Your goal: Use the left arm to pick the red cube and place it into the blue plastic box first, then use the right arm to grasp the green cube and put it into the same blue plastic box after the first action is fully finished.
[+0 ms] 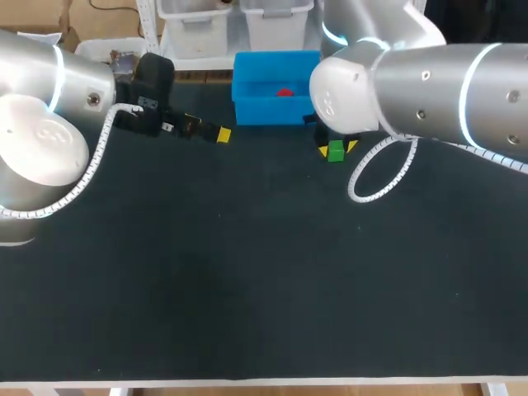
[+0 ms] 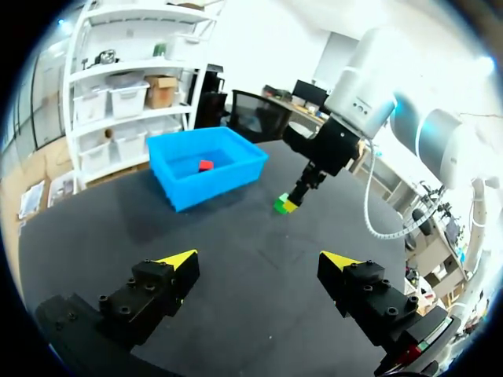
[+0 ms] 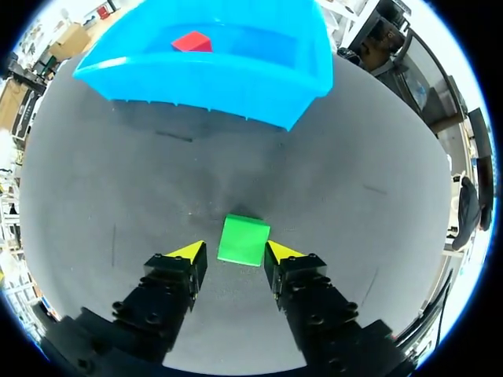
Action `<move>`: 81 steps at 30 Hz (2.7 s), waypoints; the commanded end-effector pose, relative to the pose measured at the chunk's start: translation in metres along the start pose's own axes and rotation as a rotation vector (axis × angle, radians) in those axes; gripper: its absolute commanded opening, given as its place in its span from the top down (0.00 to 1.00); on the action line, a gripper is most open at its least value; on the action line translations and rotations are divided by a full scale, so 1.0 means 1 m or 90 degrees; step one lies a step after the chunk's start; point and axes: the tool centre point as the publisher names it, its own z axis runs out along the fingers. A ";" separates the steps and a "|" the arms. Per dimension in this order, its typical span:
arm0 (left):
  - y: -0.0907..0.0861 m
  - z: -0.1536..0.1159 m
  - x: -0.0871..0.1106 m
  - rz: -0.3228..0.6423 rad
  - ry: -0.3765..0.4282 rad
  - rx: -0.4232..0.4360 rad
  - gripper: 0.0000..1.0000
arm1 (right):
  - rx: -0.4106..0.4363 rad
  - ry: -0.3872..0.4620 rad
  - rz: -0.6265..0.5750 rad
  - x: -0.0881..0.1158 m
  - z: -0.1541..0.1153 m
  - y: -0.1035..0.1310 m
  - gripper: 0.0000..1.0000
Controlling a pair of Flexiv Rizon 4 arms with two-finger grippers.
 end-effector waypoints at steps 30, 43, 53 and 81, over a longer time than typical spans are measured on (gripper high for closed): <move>0.001 -0.001 0.002 0.001 -0.007 0.002 0.00 | 0.003 -0.024 0.020 -0.001 0.000 -0.004 1.00; 0.001 -0.001 0.002 0.001 -0.007 0.002 0.00 | -0.062 -0.297 0.003 -0.029 -0.072 -0.004 1.00; 0.001 -0.001 0.002 0.001 -0.007 0.002 0.00 | -0.081 -0.405 -0.049 -0.068 -0.099 0.000 1.00; 0.001 -0.001 0.002 0.001 -0.007 0.002 0.00 | -0.100 -0.355 -0.072 -0.163 -0.088 -0.001 0.15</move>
